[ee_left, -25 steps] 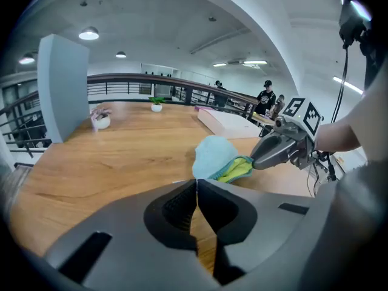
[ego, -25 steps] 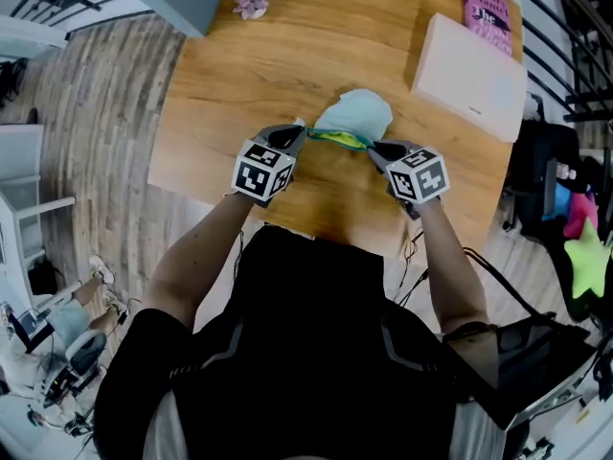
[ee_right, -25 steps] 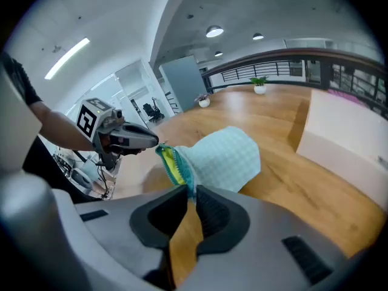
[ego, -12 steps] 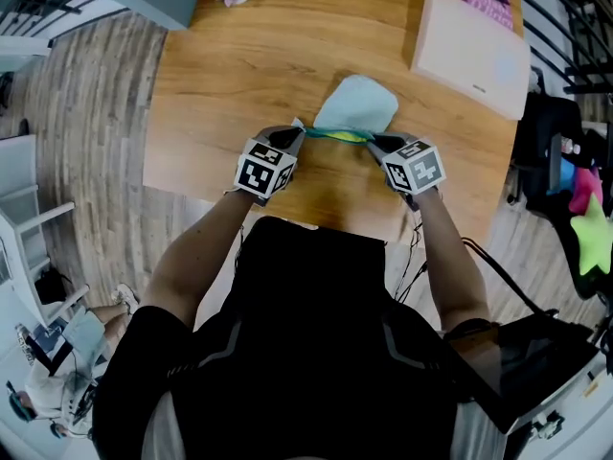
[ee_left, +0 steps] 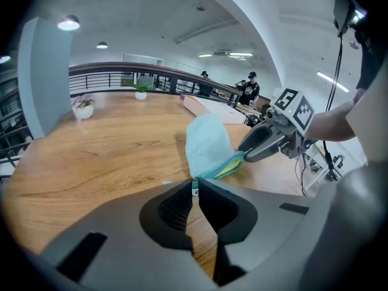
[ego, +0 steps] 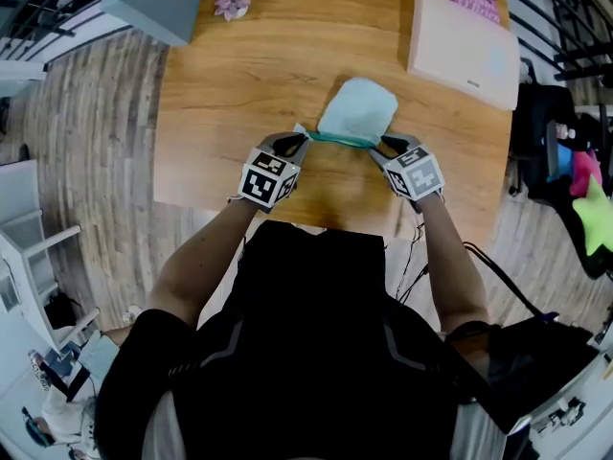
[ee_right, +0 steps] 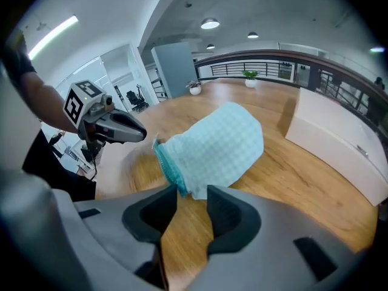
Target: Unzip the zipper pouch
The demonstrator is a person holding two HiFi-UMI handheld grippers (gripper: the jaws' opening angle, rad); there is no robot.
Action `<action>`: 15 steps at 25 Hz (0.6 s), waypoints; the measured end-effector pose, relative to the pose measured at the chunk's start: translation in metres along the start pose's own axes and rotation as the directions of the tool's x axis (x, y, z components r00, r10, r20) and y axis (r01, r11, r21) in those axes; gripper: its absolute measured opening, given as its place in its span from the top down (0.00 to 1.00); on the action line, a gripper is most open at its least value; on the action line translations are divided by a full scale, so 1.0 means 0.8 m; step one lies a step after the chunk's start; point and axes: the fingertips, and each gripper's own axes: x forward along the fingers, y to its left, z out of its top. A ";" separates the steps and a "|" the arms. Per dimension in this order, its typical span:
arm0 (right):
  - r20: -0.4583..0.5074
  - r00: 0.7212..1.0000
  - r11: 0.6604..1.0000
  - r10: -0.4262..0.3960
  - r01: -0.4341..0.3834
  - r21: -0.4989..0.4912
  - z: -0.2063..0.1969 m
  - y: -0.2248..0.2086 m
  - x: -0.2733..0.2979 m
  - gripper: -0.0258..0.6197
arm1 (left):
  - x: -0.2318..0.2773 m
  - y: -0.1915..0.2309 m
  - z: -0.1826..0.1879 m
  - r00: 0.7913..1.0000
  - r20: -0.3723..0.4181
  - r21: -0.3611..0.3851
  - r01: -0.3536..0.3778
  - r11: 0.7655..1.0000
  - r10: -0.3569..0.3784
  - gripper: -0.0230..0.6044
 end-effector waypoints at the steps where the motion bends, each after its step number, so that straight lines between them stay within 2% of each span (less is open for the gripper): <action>1: 0.010 1.000 1.000 -0.011 0.011 0.006 0.003 0.001 -0.006 0.71 | -0.006 -0.001 0.004 1.000 0.008 0.015 0.008 1.000 -0.008 0.91; 6: 0.063 0.991 0.992 -0.115 0.112 0.057 0.020 -0.001 -0.045 0.71 | -0.046 -0.005 0.040 0.991 0.106 0.058 0.072 0.996 -0.078 0.91; 8: 0.111 0.981 0.984 -0.158 0.147 0.097 0.034 -0.005 -0.069 0.71 | -0.061 -0.001 0.061 0.984 0.158 0.074 0.075 0.994 -0.086 0.91; 11: 0.187 0.958 0.969 -0.219 0.191 0.157 0.057 -0.007 -0.111 0.71 | -0.089 0.003 0.096 0.966 0.240 0.101 0.078 0.992 -0.100 0.91; 15: 0.264 0.916 0.948 -0.302 0.259 0.186 0.085 0.002 -0.170 0.72 | -0.138 -0.003 0.134 0.938 0.326 0.160 0.068 0.985 -0.118 0.91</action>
